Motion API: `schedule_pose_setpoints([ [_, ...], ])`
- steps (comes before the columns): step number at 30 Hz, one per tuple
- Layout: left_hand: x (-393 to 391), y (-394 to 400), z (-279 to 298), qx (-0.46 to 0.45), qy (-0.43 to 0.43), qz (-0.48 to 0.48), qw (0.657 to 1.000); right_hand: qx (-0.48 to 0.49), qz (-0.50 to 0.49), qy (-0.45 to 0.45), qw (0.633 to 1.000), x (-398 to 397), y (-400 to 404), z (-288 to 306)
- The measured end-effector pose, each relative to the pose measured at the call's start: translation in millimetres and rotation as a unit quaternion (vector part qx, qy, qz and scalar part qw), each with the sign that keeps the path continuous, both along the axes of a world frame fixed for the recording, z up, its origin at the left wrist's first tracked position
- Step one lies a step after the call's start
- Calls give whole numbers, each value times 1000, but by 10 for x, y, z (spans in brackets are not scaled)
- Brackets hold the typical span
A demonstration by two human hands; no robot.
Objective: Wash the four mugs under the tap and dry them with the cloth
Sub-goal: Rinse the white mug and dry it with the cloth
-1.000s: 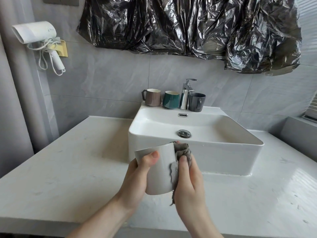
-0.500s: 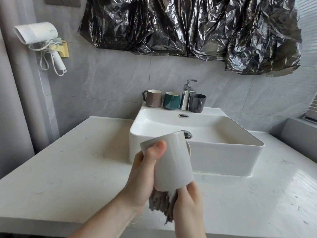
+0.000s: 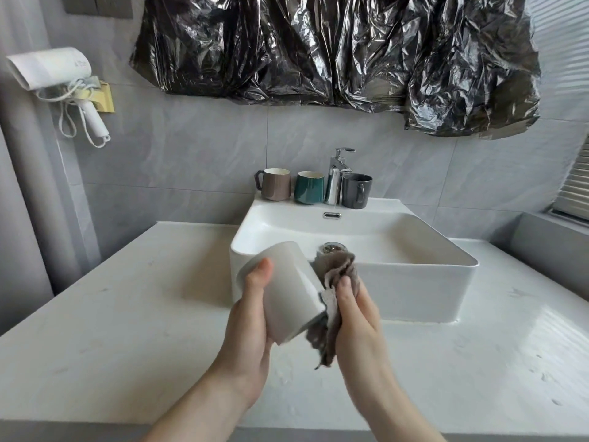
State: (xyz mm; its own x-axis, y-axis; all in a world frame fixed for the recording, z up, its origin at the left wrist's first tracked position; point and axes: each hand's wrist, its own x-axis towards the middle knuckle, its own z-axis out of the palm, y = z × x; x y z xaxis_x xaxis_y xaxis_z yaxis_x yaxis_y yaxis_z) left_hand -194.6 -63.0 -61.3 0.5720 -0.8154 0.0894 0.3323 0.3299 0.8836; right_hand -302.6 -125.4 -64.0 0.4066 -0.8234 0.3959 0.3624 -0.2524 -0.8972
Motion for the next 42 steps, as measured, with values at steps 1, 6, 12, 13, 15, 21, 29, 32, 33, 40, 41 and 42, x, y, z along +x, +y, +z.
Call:
schedule_pose_setpoints([
  [1, -11, -8, 36, 5, 20, 15, 1000, 15, 8, -12, 1000, 18, 65, -72],
  [6, -151, -36, 140, 39, 146, -27, 988, -119, -95, 1, 988, 192, 350, -487],
  [12, -193, -67, 100, 12, 192, -93, 977, -342, -197, 60, 917, 161, 314, -552],
  [13, -193, -67, 71, 7, 197, -98, 976, -365, -195, 69, 908, 147, 301, -532],
  [15, -202, -65, 30, -2, 172, -91, 981, -373, -192, 71, 905, 147, 220, -461],
  [21, -139, -163, -31, 32, 127, 13, 991, -25, -48, -32, 998, 214, 122, -360],
  [29, -11, -194, -159, 61, 47, 90, 993, 93, 17, 10, 995, 111, 449, -365],
  [32, -20, -128, -239, 39, -33, 99, 994, 172, 49, -4, 984, 18, 321, -321],
  [33, -7, -114, -259, 27, -58, 105, 992, 197, 60, -14, 978, -7, 283, -313],
  [40, 189, -18, -311, 8, -172, 39, 984, 214, 63, 55, 973, -102, 18, -271],
  [41, 206, 12, -314, 8, -179, 25, 983, 196, 50, 72, 977, -93, -27, -244],
  [42, 221, 34, -318, 8, -188, 13, 982, 167, 35, 90, 981, -88, -56, -207],
])
